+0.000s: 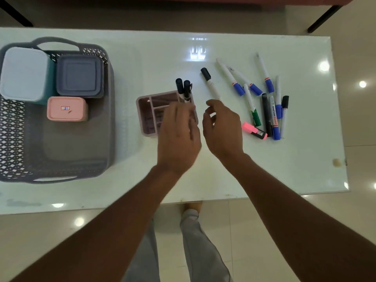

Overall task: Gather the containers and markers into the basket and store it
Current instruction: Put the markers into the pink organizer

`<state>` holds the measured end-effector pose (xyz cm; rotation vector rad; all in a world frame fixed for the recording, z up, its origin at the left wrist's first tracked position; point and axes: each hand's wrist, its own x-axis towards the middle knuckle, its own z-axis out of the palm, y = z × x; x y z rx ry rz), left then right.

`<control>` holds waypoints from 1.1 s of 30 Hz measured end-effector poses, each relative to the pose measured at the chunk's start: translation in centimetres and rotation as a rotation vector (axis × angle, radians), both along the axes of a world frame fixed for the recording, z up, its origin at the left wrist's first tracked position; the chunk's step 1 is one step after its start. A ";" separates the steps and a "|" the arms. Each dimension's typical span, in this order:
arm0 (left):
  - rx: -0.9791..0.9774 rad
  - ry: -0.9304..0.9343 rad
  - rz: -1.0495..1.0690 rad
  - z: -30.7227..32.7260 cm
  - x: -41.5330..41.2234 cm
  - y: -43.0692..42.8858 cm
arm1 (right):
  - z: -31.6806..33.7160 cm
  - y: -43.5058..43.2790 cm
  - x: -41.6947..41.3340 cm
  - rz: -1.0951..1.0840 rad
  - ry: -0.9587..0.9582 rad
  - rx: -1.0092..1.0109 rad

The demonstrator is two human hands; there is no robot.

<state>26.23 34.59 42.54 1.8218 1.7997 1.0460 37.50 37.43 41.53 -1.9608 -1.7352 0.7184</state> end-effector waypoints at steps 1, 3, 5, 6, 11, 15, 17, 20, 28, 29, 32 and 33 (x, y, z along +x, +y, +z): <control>-0.019 -0.018 -0.081 0.0 0.9 -0.5 | -0.2 -0.1 0.6 -0.021 -0.017 0.007; -0.087 -0.043 -0.240 0.0 2.5 -0.7 | -0.6 0.1 2.0 -0.051 -0.039 -0.001; -0.209 -0.062 -0.320 0.0 4.0 0.1 | -1.1 1.1 3.6 -0.094 -0.052 -0.032; -0.273 -0.055 -0.320 -0.1 4.8 0.8 | -1.4 1.9 4.4 -0.118 -0.070 -0.052; -0.428 0.139 -0.339 -1.6 7.5 5.7 | -3.1 7.4 8.4 -0.014 -0.248 -0.163; -0.424 0.437 -0.427 -3.6 7.9 9.5 | -4.2 11.3 9.3 0.123 -0.381 -0.230; -0.450 0.521 -0.482 -4.7 7.9 10.7 | -4.7 12.0 9.2 0.156 -0.461 -0.233; -0.483 0.572 -0.558 -6.0 7.7 11.4 | -5.5 11.6 8.7 0.198 -0.570 -0.177; -0.385 0.604 -0.523 -5.6 7.8 10.9 | -4.6 9.0 9.4 0.011 -0.271 -0.117; -0.353 0.580 -0.506 -5.1 7.9 10.7 | -4.2 8.8 9.6 -0.016 -0.201 -0.096; -0.181 0.349 -0.396 -2.1 8.5 9.1 | -2.0 8.4 10.6 -0.129 -0.016 -0.021; -0.119 0.213 -0.342 -0.8 8.5 8.0 | -1.2 8.2 10.8 -0.168 0.018 -0.002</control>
